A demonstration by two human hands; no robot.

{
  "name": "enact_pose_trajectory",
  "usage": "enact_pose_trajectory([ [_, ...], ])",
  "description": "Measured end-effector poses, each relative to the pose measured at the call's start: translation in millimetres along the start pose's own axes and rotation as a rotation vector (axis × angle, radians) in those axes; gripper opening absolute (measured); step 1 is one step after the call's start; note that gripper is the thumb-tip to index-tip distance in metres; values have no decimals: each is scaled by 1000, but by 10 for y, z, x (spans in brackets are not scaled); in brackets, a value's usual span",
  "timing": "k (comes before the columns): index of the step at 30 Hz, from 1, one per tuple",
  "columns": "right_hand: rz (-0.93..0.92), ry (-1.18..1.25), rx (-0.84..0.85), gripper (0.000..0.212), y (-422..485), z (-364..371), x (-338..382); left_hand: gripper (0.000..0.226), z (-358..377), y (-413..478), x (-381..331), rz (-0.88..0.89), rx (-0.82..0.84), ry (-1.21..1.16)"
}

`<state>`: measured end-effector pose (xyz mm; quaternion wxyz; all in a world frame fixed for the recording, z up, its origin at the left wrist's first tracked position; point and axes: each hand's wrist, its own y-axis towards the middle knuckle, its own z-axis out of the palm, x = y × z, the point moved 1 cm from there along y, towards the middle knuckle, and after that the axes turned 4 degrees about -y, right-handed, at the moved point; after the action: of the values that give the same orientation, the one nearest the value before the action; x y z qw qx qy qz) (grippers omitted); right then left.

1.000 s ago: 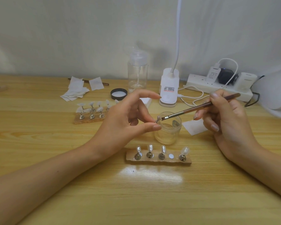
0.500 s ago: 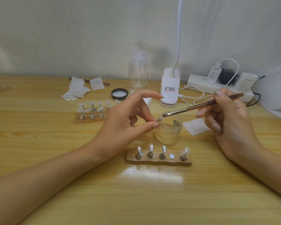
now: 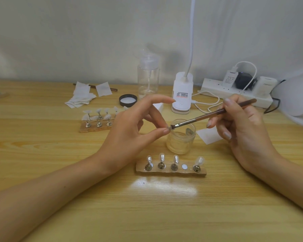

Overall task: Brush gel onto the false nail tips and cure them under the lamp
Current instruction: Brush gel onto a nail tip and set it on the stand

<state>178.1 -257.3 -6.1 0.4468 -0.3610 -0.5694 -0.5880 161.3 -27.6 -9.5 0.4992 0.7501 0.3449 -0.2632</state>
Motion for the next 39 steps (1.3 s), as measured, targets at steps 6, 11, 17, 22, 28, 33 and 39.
enact_pose_trajectory([
  [6, 22, 45, -50, 24, 8, -30, 0, 52, 1, 10, 14, -18, 2, -45],
  [11, 58, 13, -22, 23, 2, 14, 6, 52, 0, 15, 5, -6, 5, -34],
  [17, 47, 67, -54, 24, 11, -7, 12, 52, -2, 13, -9, 16, 8, -4],
  [22, 79, 36, -36, 22, 7, 20, 10, 51, 0, 8, -22, 53, 7, 47],
  [28, 57, 85, -37, 24, 10, 12, 29, 51, -1, 8, -31, 71, 3, 62],
  [33, 119, 46, -57, 26, 11, 34, 18, 52, 0, 1, -39, 66, 0, 47],
  [39, 86, 76, -38, 24, 8, 24, 34, 52, 0, 3, -37, 68, 6, 37],
])
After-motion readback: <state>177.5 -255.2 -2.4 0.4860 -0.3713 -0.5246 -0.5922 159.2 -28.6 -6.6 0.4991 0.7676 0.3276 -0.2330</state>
